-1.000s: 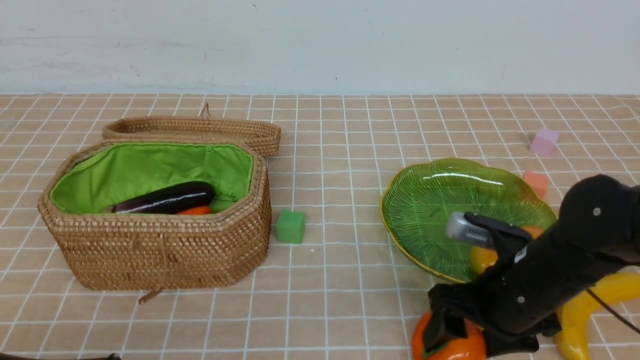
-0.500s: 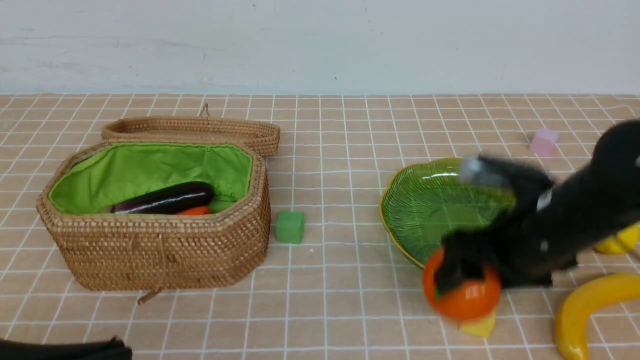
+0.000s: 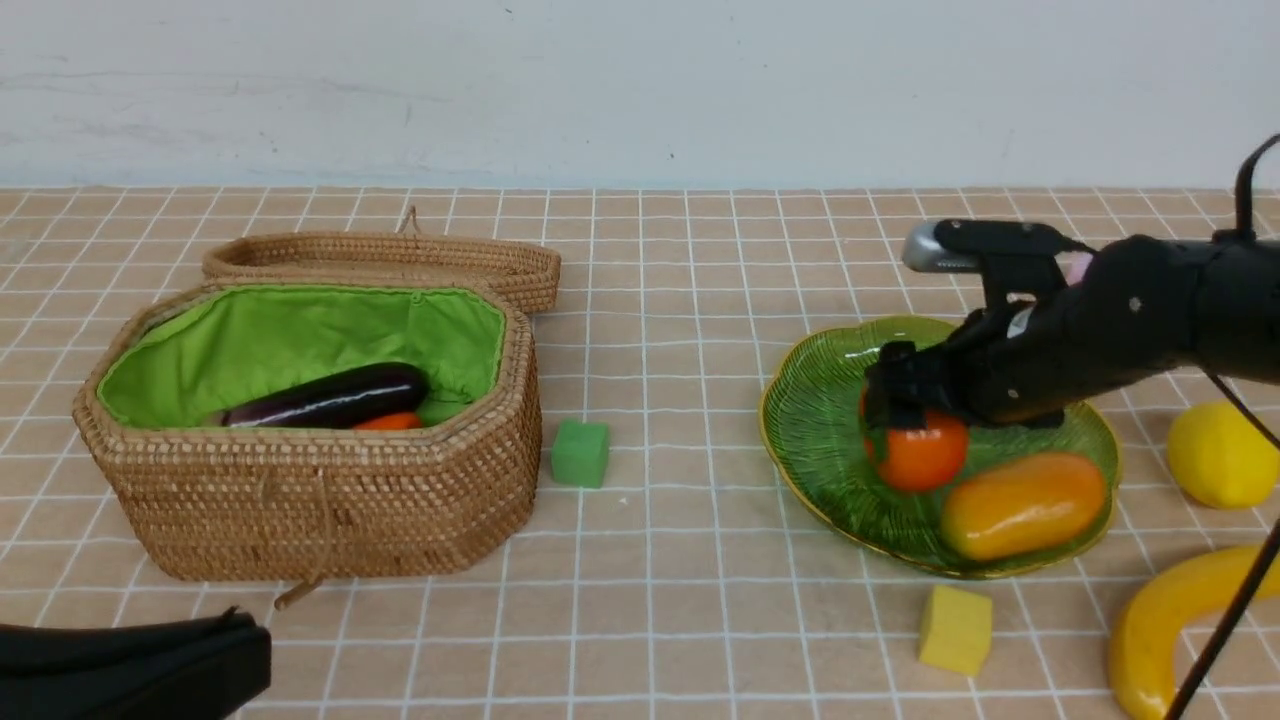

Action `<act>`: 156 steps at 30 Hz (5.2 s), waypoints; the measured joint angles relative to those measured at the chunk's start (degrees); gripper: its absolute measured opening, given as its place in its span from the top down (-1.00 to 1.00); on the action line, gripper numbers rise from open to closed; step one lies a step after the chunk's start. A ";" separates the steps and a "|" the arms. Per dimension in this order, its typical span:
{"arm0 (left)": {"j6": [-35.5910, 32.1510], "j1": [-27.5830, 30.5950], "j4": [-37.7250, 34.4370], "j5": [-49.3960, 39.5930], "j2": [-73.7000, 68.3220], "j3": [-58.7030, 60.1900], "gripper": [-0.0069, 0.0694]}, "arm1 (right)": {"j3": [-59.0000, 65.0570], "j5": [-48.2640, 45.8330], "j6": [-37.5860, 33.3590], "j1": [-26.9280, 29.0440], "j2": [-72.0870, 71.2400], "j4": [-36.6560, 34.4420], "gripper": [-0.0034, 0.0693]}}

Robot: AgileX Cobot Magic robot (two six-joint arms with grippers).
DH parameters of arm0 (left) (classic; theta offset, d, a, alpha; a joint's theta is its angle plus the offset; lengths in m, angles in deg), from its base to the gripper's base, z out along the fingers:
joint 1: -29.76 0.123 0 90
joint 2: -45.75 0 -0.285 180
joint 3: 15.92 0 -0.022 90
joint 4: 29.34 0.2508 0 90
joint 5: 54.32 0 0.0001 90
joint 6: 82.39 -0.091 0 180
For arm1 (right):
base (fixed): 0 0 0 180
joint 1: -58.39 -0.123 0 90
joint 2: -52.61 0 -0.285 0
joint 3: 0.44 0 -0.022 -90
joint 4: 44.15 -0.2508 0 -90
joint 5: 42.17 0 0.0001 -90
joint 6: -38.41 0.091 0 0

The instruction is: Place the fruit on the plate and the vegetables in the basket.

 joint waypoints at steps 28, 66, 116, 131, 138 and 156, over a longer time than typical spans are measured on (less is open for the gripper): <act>-0.15 0.00 -0.90 -1.09 0.00 0.01 0.83 | 20.84 -9.10 23.94 21.03 -11.16 2.30 -0.66; -1.66 0.00 -1.08 0.24 0.00 0.01 0.80 | -21.61 -25.25 2.02 1.71 8.92 -10.99 -0.80; 2.69 0.00 3.46 -3.58 0.00 0.05 0.75 | -10.10 -21.19 -10.32 7.81 -3.10 -14.57 -0.73; 2.69 0.00 5.14 -3.74 0.00 0.05 0.75 | -9.94 -21.85 -8.32 5.15 0.03 -13.84 -0.95; 2.82 0.00 8.23 -2.78 1.75 0.05 0.74 | -9.94 -24.74 -5.16 5.15 -12.48 -7.60 -0.68; 2.87 0.00 2.82 19.22 24.48 20.45 0.74 | 22.00 -40.54 4.61 5.04 -63.43 -3.20 0.90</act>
